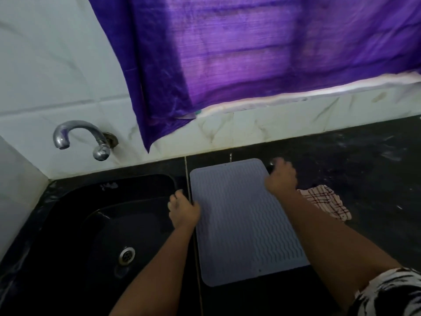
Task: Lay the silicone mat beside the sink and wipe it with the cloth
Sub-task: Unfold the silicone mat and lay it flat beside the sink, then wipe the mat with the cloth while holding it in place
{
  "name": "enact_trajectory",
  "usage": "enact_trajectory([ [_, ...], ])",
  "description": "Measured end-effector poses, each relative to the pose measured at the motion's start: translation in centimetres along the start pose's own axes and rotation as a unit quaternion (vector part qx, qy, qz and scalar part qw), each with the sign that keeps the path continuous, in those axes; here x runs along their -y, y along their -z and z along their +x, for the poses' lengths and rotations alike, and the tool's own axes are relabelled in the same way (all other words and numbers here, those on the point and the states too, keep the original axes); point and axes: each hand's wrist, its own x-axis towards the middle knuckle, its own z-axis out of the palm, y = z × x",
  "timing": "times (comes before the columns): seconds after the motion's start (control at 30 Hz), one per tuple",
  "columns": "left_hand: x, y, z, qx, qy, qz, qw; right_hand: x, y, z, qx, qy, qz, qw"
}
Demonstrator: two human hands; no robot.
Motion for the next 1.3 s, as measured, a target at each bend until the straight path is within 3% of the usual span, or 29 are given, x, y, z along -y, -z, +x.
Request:
enact_trajectory([
  [0.07, -1.1, -1.4, -0.7, 0.014, -0.061, 0.004, 0.998, -4.2, 0.9, -0.4, -0.057, -0.033, -0.084, 0.994],
  [0.13, -2.5, -3.1, -1.7, 0.042, -0.123, 0.003, 0.992, -8.5, 2.0, -0.8, -0.043, -0.025, -0.133, 0.990],
  [0.2, -4.0, -4.8, -2.7, 0.071, -0.171, -0.002, 0.983, -12.2, 3.1, -1.1, 0.028, 0.030, -0.242, 0.969],
  [0.27, -5.3, -6.2, -3.7, 0.098, -0.197, -0.009, 0.975, -15.0, 3.7, -1.3, 0.138, 0.094, -0.347, 0.923],
  [0.33, -6.4, -7.4, -4.6, 0.116, -0.220, -0.013, 0.968, -16.8, 3.8, -1.6, 0.190, 0.106, -0.360, 0.907],
  [0.43, -7.2, -8.4, -5.5, 0.110, -0.241, 0.019, 0.964, -17.7, 3.8, -1.3, 0.183, 0.121, -0.319, 0.922],
  [0.63, -6.8, -8.4, -6.6, 0.076, -0.190, 0.070, 0.976, -17.5, 4.6, 0.2, 0.190, 0.148, -0.316, 0.918],
  [0.73, -6.0, -7.9, -6.8, 0.059, -0.161, 0.075, 0.982, -16.2, 6.2, 1.1, 0.147, 0.124, -0.239, 0.952],
  [0.83, -5.5, -7.1, -7.1, 0.039, -0.128, 0.052, 0.990, -14.2, 8.0, 2.0, 0.004, 0.084, -0.121, 0.989],
  [0.9, -5.1, -6.2, -7.3, 0.027, -0.124, 0.038, 0.991, -12.5, 8.6, 2.2, -0.079, 0.018, 0.053, 0.995],
  [0.93, -4.8, -5.8, -7.4, 0.017, -0.121, 0.028, 0.992, -11.7, 8.8, 2.2, -0.085, -0.036, 0.188, 0.978],
  [0.97, -4.6, -5.2, -7.6, 0.007, -0.115, 0.010, 0.993, -10.8, 8.8, 2.3, -0.039, -0.100, 0.364, 0.925],
  [1.03, -4.2, -4.1, -7.8, -0.012, -0.089, -0.033, 0.995, -9.4, 8.0, 1.9, 0.130, -0.169, 0.638, 0.740],
  [1.07, -4.0, -3.5, -7.8, -0.022, -0.078, -0.048, 0.996, -8.5, 7.3, 1.4, 0.188, -0.180, 0.686, 0.680],
  [1.1, -3.7, -2.8, -7.7, -0.030, -0.072, -0.058, 0.995, -7.5, 6.5, 0.7, 0.236, -0.179, 0.702, 0.648],
  [1.17, -3.1, -1.4, -7.2, -0.034, -0.070, -0.068, 0.995, -5.6, 4.4, -0.2, 0.296, -0.171, 0.690, 0.638],
  [1.3, -1.0, 1.4, -4.5, -0.030, -0.073, -0.066, 0.995, -0.6, 0.6, -1.6, 0.389, -0.191, 0.528, 0.731],
])
